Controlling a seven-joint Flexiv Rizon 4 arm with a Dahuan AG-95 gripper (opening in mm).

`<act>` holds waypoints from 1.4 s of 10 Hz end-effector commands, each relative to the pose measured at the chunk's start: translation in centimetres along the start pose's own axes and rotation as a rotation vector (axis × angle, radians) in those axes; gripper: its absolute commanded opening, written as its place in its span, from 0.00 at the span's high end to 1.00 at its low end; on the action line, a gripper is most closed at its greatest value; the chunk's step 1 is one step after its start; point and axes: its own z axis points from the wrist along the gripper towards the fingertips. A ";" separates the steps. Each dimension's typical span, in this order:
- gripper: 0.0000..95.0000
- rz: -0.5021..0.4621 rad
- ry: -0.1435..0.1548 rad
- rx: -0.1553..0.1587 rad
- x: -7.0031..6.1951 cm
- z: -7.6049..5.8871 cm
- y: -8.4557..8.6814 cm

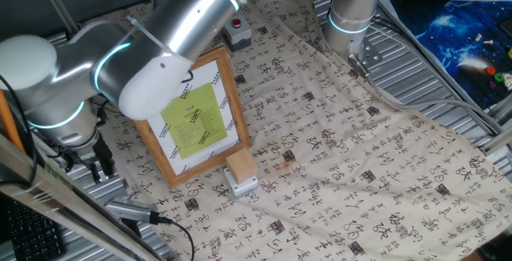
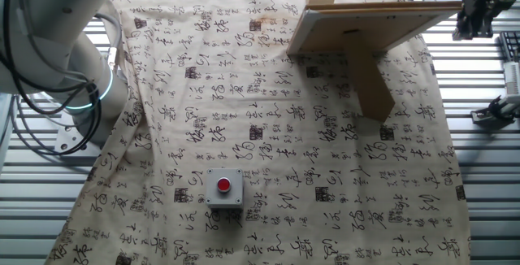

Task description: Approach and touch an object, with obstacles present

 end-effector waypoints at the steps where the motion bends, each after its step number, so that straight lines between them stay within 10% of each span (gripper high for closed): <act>1: 1.00 0.014 -0.005 -0.001 0.2 0.4 0.8; 14: 1.00 0.041 -0.004 -0.014 1.2 0.8 4.4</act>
